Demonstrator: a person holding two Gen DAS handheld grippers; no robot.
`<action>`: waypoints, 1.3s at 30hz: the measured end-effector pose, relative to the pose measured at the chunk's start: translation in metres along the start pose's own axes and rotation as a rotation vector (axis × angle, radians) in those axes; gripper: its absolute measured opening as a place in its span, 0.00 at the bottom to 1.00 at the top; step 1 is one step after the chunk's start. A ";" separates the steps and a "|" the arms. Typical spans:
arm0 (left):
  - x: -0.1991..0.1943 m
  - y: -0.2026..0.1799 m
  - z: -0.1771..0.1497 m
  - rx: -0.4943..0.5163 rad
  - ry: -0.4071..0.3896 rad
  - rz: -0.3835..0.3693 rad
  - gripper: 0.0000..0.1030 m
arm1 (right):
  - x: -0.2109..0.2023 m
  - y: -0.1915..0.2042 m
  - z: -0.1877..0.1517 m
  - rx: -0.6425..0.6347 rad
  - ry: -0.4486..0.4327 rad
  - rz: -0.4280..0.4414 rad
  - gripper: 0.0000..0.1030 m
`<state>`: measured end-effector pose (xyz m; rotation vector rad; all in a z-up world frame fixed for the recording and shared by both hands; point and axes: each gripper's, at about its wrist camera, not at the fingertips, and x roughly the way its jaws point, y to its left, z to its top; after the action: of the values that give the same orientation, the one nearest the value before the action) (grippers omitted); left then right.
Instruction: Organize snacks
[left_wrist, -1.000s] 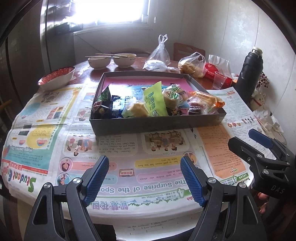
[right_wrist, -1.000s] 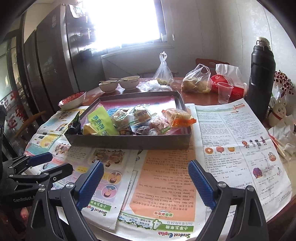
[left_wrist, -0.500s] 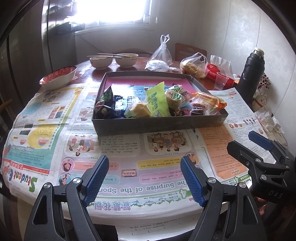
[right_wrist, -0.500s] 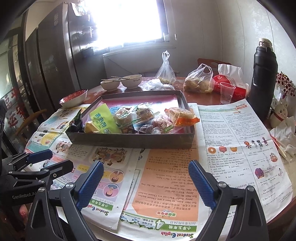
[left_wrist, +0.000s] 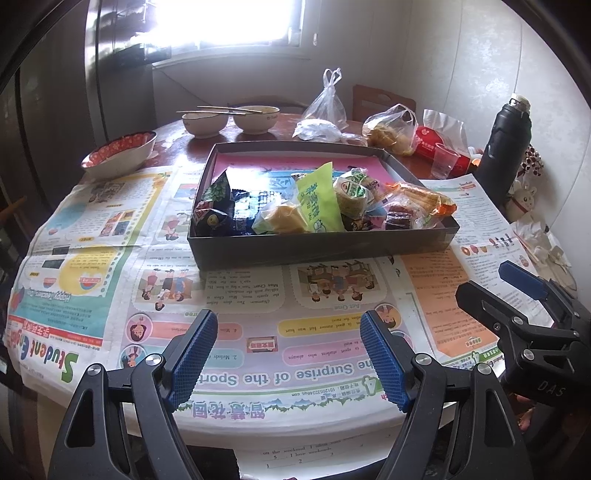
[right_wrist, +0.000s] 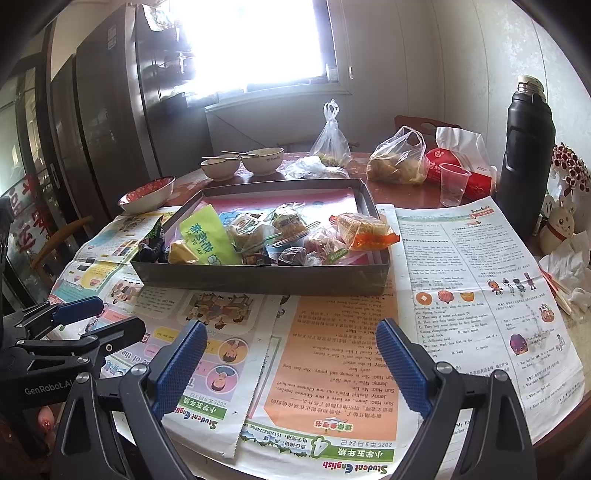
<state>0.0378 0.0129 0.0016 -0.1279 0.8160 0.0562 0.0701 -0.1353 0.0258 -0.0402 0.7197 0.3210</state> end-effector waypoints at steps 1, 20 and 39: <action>0.000 0.000 0.000 0.000 0.000 0.000 0.78 | 0.000 0.000 0.000 0.001 0.000 0.002 0.90; 0.000 0.000 0.000 0.007 0.000 0.019 0.78 | 0.000 -0.001 0.000 0.005 0.000 -0.003 0.90; 0.000 0.000 -0.001 0.005 0.003 0.017 0.78 | -0.001 -0.002 0.001 0.009 0.000 -0.004 0.90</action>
<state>0.0375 0.0132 0.0009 -0.1168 0.8206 0.0699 0.0707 -0.1371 0.0268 -0.0334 0.7206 0.3136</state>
